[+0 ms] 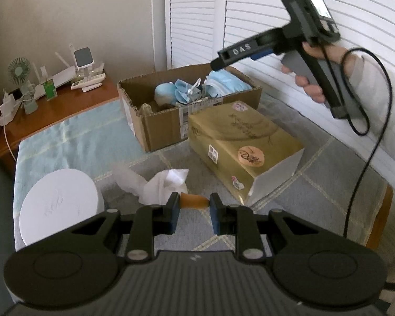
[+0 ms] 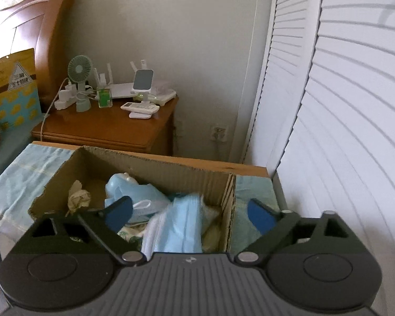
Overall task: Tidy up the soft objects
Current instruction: 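Carry the folded blue mask with the right tool into the cardboard box and release, then carry the orange piece with the left tool into the cardboard box and release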
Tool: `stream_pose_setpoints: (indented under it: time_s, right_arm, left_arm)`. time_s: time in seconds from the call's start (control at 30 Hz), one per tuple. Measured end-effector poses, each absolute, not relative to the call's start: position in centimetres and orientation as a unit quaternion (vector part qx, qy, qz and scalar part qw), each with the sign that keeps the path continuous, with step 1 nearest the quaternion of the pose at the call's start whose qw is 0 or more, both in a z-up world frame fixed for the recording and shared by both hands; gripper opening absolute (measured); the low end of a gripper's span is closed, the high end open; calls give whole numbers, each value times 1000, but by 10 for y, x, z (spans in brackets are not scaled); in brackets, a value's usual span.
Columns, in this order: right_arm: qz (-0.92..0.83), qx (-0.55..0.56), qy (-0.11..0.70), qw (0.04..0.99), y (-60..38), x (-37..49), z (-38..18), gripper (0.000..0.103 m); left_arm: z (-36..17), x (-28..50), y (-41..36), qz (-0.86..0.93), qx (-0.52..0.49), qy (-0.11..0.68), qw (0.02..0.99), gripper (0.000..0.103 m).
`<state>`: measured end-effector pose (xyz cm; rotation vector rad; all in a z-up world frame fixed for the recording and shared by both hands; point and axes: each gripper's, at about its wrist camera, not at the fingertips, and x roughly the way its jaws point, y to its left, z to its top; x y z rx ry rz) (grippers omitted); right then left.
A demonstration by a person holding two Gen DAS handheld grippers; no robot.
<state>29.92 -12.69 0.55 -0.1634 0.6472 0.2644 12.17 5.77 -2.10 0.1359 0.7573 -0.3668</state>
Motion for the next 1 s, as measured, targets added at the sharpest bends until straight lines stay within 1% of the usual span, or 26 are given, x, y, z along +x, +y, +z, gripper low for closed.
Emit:
stream_pose_setpoints:
  time_s: [0.07, 0.33, 0.67, 0.87, 1.0]
  right_arm:
    - [133, -77, 319, 935, -130, 293, 5, 103]
    - [127, -76, 338, 929, -138, 248, 11, 103]
    - [126, -45, 341, 930, -158, 169, 11, 103]
    - [127, -46, 335, 933, -163, 142, 13, 103]
    - [129, -40, 331, 934, -168, 136, 14, 103]
  left_arm:
    - [-20, 123, 57, -179, 65, 367, 910, 23]
    - [-8, 126, 51, -185, 68, 359, 912, 23]
    - [9, 134, 40, -182, 93, 336, 919, 23]
    - [22, 155, 35, -179, 98, 326, 923, 23]
    - [28, 182, 34, -170, 93, 323, 926, 23]
